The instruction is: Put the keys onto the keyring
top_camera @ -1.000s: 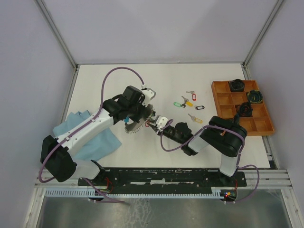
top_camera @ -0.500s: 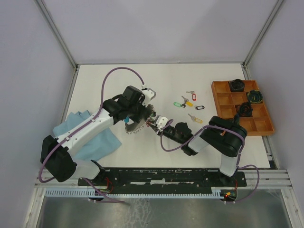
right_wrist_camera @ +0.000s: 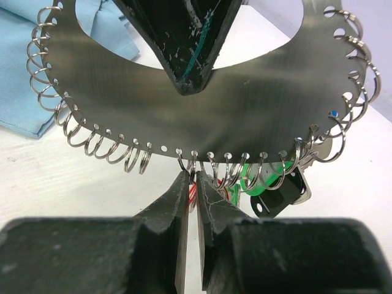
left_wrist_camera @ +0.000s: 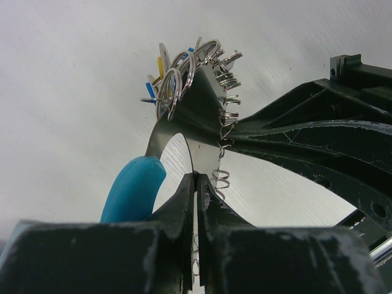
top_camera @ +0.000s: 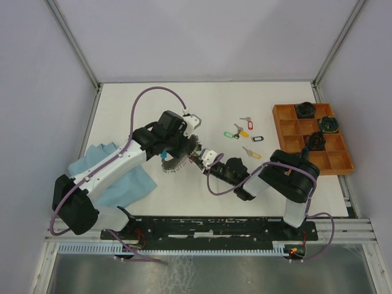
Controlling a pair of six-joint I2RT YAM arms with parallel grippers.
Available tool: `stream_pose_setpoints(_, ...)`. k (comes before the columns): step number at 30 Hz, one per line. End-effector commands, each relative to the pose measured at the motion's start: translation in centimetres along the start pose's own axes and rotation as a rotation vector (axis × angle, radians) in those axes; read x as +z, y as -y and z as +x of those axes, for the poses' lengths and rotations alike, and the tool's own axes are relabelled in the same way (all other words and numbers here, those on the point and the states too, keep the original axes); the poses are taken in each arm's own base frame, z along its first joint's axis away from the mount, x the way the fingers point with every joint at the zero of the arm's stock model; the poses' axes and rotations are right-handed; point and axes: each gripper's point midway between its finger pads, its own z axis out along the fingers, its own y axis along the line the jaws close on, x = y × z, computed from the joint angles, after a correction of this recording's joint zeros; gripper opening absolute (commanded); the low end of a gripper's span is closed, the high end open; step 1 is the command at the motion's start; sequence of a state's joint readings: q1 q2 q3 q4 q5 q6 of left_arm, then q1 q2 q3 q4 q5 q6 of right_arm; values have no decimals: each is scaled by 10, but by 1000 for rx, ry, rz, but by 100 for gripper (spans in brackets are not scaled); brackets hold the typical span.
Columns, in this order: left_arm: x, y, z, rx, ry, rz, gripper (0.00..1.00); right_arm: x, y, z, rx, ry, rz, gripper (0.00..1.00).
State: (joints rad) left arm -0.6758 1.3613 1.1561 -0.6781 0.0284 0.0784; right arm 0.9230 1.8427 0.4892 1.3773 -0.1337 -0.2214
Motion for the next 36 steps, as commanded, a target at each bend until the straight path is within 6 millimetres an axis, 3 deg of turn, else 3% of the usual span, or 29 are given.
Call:
stream_pose_setpoints(1, -9, 2, -27, -22, 110, 6, 3, 1, 7, -38, -2, 113, 20, 15)
stream_pose_setpoints(10, -7, 0, -27, -45, 105, 4, 3, -6, 6, -40, -1, 114, 17, 2)
stream_pose_setpoints(18, -3, 2, -29, -143, 105, 41, 3, -15, 6, -52, 7, 139, 12, 1)
stream_pose_setpoints(26, 12, 25, -27, -346, 171, 166, 11, -28, 2, -63, 18, 163, -19, 1)
stream_pose_setpoints(36, 27, 28, -22, -591, 331, 302, 24, -44, 4, -47, 47, 61, -48, 1)
